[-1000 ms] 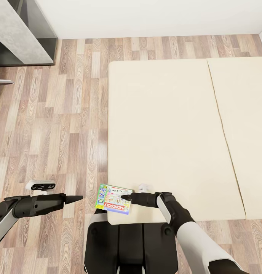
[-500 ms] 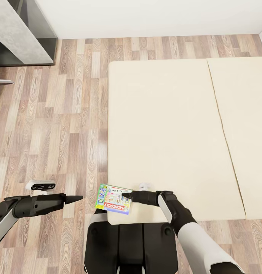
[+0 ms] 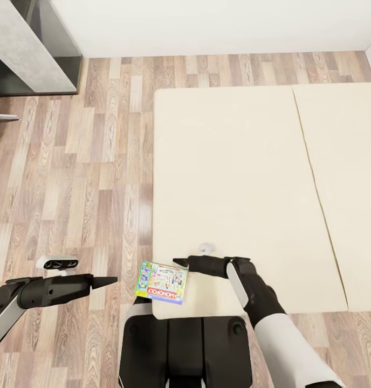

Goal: Put all the toys in the child's room - the three board games (two on the bed and one on the table), the two jigsaw puzzles on the table, and the tennis ball on the table - inside the toy box on the table in the child's room.

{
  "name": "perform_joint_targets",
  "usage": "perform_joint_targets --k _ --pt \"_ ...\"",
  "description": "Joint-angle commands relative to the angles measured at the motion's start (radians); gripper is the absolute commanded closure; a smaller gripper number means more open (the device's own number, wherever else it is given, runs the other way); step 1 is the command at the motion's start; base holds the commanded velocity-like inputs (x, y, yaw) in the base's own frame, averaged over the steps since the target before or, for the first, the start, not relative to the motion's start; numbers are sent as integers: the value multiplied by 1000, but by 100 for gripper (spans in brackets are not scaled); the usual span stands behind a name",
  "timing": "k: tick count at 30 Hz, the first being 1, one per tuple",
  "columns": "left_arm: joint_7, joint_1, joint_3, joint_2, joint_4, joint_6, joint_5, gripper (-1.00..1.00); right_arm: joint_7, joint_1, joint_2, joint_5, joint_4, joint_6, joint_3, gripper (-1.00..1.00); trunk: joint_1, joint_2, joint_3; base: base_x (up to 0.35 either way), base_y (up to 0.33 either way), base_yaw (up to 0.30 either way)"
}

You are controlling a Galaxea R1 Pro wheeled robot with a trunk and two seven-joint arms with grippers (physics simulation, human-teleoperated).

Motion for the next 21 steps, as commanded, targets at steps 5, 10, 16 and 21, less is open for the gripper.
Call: perform_joint_targets --k 5,10,16,21 --pt "-2 -1 -2 2 10 10 5 -100 -2 98 0 -6 -223 73 -1 -100 1 -1 7 0 0 0" --pt "-2 -1 0 3 19 9 5 -100 -2 190 0 -6 -424 130 -1 -100 1 -1 15 0 0 0" --pt "-2 -1 21 3 35 8 4 -100 4 254 0 -6 -551 162 0 -100 1 -1 24 0 0 0" --pt "-2 -1 30 3 41 8 4 -100 40 272 0 -6 -579 161 0 -100 1 -1 27 0 0 0"
